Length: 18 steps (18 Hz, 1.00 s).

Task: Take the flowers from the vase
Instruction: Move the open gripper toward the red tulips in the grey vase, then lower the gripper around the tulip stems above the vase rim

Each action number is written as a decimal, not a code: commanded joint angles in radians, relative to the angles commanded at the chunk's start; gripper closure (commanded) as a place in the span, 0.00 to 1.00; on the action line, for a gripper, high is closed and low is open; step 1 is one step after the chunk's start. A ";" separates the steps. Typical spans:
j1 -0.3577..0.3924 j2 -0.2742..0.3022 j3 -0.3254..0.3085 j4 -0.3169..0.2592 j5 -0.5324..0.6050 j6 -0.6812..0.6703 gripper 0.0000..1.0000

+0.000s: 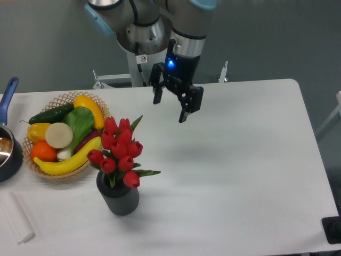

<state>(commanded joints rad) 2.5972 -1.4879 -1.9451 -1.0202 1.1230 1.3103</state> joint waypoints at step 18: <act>-0.089 -0.207 0.018 0.238 -0.274 -0.177 0.00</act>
<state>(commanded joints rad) 2.5081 -1.6949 -1.9267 -0.7825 0.8486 1.1336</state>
